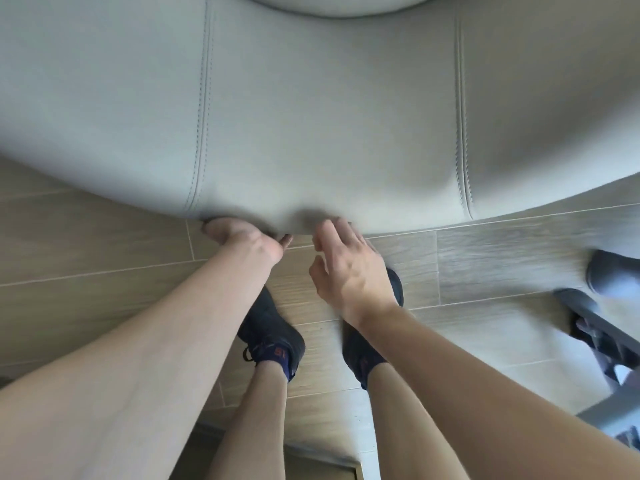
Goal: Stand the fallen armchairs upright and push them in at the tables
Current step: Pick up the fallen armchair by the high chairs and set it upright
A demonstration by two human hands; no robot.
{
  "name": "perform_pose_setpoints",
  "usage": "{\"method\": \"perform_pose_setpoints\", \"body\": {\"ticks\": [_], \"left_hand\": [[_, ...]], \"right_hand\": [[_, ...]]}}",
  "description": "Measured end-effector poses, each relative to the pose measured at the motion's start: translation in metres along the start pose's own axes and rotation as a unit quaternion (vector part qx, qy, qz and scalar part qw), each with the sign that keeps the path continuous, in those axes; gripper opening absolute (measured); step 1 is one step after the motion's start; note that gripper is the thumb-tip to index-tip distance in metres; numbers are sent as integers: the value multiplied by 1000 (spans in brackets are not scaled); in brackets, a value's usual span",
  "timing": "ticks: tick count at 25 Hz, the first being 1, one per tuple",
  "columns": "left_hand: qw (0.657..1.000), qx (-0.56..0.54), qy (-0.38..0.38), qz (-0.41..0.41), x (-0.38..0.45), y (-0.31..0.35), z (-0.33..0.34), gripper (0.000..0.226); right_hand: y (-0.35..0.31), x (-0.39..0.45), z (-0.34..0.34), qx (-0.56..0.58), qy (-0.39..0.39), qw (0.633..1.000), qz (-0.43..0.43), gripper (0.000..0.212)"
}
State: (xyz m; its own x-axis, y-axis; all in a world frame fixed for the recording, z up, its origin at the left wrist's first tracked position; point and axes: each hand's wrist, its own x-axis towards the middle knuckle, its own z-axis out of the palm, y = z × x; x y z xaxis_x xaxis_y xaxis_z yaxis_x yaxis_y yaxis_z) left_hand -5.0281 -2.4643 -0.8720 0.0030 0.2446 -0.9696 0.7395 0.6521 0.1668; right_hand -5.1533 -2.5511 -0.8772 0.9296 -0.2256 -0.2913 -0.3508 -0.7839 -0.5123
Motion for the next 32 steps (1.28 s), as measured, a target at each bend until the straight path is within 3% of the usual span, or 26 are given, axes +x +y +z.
{"method": "perform_pose_setpoints", "body": {"ticks": [2,4,10,14,17,21,24,32], "left_hand": [[1000,-3,-9,26,-23,12,-2,64],[999,19,-18,39,-50,25,3,67],[996,24,-68,55,-130,63,30,75],[984,46,-153,79,-160,61,56,83],[975,92,-161,123,-172,49,76,73],[965,44,-139,218,-173,55,90,67],[958,68,-178,213,-177,71,91,51],[952,133,-180,207,-251,123,53,62]], "right_hand": [[-9,5,-26,-159,27,980,-113,62],[-21,14,-48,-264,7,956,-126,92],[-27,74,-140,-442,25,872,-208,98],[-28,118,-192,-464,-30,875,-133,128],[-28,139,-215,-468,-53,871,-139,138],[-34,148,-229,-471,-76,867,-142,136],[-46,144,-242,-470,-80,870,-128,132],[-134,113,-305,-422,-154,887,-105,135]]}}
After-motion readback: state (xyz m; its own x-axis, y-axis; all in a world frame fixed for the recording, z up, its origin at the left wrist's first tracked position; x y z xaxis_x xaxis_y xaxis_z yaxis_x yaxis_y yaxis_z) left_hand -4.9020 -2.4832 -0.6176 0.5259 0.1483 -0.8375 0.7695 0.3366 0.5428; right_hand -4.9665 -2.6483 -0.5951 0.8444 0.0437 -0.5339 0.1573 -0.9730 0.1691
